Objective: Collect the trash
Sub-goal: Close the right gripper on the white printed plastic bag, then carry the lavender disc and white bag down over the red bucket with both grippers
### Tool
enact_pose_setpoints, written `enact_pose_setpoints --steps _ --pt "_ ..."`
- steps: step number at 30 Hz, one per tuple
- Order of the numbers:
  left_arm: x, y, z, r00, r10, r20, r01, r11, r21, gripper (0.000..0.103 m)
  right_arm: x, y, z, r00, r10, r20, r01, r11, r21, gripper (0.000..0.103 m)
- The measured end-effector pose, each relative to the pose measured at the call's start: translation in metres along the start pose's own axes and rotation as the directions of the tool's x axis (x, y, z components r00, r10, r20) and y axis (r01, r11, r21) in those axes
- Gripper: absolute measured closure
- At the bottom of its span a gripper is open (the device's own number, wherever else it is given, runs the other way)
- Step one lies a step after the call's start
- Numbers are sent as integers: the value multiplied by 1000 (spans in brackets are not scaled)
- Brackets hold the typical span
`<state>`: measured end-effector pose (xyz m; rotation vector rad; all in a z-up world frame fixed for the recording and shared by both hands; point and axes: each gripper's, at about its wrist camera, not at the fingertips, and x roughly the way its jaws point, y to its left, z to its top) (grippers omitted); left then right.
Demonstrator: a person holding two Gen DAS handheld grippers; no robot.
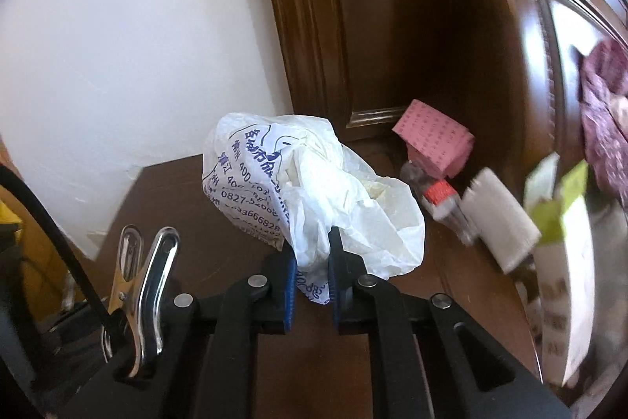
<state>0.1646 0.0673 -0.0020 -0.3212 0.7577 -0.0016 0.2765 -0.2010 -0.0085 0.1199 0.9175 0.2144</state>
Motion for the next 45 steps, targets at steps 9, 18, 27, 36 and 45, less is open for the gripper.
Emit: enact_pose_setpoints --steps 9,18,27,36,45 --pt "-30 -9 -8 999 -44 20 43 998 46 76 -83 -1 -46 999 17 40 -18 999 38 89" --pt "-61 -23 -33 997 -75 0 75 993 93 76 -152 0 -118 998 32 58 -36 997 71 89" --pt "-98 -33 -60 991 -129 -21 130 984 125 76 -188 14 -185 998 14 55 -19 997 77 89" --pt "-119 -47 -85 984 -167 -58 174 970 169 76 -175 18 -251 1000 6 -25 -2 991 133 89" --pt "-126 -51 -116 970 -204 -131 227 954 196 76 -140 7 -299 994 -9 -111 32 978 204 89"
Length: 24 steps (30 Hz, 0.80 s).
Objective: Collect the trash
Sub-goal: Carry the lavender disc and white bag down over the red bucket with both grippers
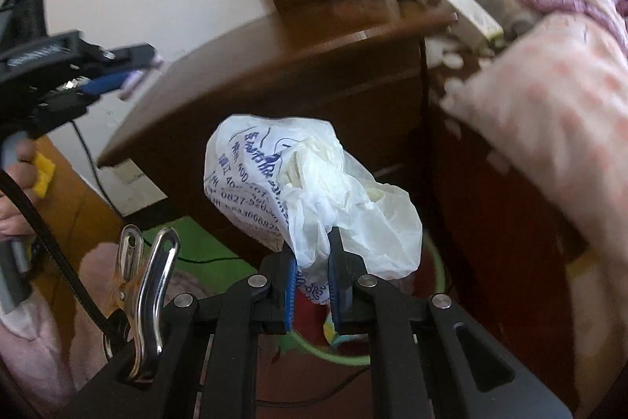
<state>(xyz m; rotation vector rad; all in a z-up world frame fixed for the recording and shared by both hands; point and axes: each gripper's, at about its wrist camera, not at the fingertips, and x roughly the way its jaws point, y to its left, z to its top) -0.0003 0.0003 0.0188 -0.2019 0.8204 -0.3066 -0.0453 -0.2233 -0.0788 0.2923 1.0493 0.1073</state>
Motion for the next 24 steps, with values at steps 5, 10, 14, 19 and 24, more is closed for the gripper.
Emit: enact_pose_setpoints --steps 5,10,14,19,24 --pt "3 -5 -20 999 -22 -36 22 1000 16 75 25 -11 -14 999 -14 -53 16 999 41 89" --pt "6 -15 -32 997 -38 -63 41 998 48 75 54 -15 -21 993 -67 -101 72 997 40 89" --pt "10 -22 -38 995 -58 -79 63 996 66 75 75 -13 -26 987 -84 -136 89 996 28 89" --pt "17 -27 -45 992 -71 -104 79 994 76 75 97 -16 -28 980 -114 -166 120 992 30 89" --pt "29 -25 -50 989 -67 -136 77 994 71 75 95 -27 -30 986 -78 -148 91 992 84 76"
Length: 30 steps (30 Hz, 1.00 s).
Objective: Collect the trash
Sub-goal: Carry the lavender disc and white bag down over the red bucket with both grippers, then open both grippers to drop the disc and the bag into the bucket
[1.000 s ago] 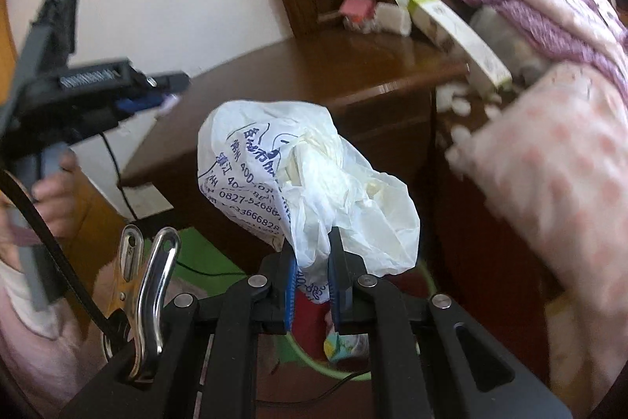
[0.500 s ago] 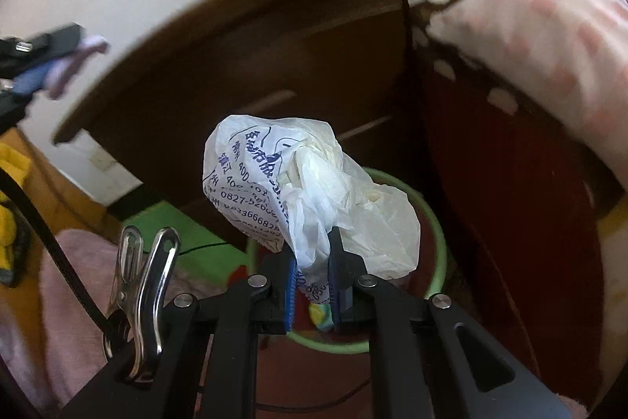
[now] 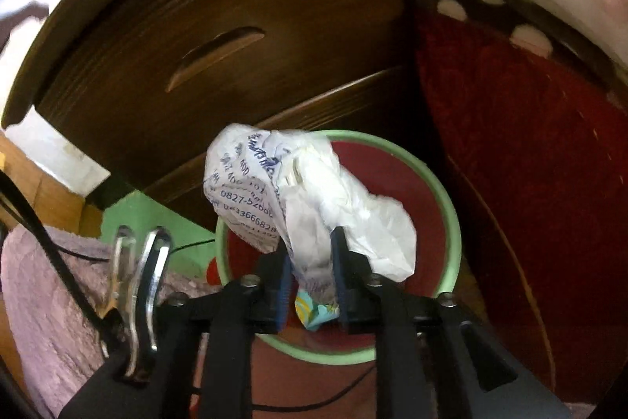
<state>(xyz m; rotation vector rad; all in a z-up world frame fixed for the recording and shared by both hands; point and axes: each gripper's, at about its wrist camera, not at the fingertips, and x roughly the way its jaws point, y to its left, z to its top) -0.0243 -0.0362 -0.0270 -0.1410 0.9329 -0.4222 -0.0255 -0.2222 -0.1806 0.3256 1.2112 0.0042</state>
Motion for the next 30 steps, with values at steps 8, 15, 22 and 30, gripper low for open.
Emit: enact_pose_setpoints --steps 8,15,22,30 --pt "21 -4 -14 998 -10 -67 11 1000 19 75 -31 -12 -6 997 21 70 -25 998 51 66" --pt "51 -5 -32 994 13 -105 -10 1000 29 75 -64 -24 -10 985 -30 173 20 998 61 66" --pt "103 -9 -61 983 21 -181 -9 998 69 76 -86 -24 -17 962 -17 274 10 1000 27 65" --pt "161 -13 -89 961 -10 -277 30 997 66 76 -99 -40 -24 951 10 310 -34 997 72 64"
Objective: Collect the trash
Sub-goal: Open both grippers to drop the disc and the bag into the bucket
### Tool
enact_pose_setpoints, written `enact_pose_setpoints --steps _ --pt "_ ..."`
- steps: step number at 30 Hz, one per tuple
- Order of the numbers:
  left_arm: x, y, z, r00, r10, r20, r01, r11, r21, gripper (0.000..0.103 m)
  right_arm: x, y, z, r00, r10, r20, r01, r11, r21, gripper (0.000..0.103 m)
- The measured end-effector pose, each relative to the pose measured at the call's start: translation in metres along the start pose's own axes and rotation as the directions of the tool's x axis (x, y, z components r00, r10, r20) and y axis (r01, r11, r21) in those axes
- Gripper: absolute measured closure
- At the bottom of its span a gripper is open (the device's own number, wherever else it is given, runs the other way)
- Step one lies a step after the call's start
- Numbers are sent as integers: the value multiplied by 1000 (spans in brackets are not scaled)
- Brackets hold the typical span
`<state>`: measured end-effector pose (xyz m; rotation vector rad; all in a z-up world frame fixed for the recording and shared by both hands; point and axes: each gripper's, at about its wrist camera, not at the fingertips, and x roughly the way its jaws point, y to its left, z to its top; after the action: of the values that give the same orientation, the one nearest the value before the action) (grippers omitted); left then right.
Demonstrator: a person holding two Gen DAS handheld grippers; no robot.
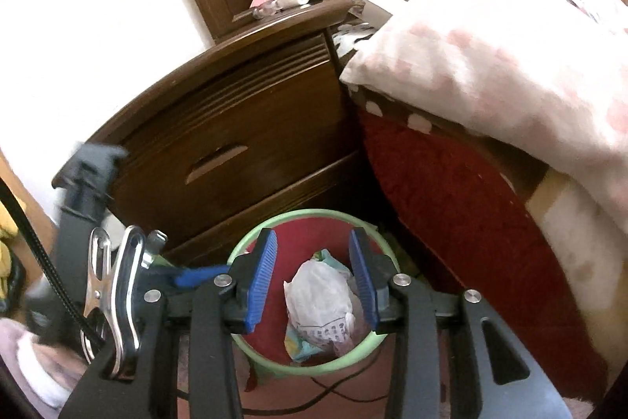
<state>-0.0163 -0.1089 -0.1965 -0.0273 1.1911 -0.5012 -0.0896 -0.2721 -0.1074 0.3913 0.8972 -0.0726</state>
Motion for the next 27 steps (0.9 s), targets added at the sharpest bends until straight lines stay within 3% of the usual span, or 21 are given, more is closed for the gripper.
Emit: enact_pose_setpoints --steps 6,10,22,27 --pt "51 12 -2 996 61 -72 -67 994 -84 76 1 -4 -4 1000 18 -2 -18 999 28 64" --pt "76 13 -4 989 83 -124 -94 992 -86 76 1 -6 -4 1000 16 9 -16 999 44 64" --pt "143 15 -11 942 190 -277 -206 978 -31 76 -5 -21 -2 998 52 27 -55 990 133 64" --pt "155 23 -6 922 194 -334 -222 974 -49 75 -6 -16 -2 997 65 32 -68 991 116 64"
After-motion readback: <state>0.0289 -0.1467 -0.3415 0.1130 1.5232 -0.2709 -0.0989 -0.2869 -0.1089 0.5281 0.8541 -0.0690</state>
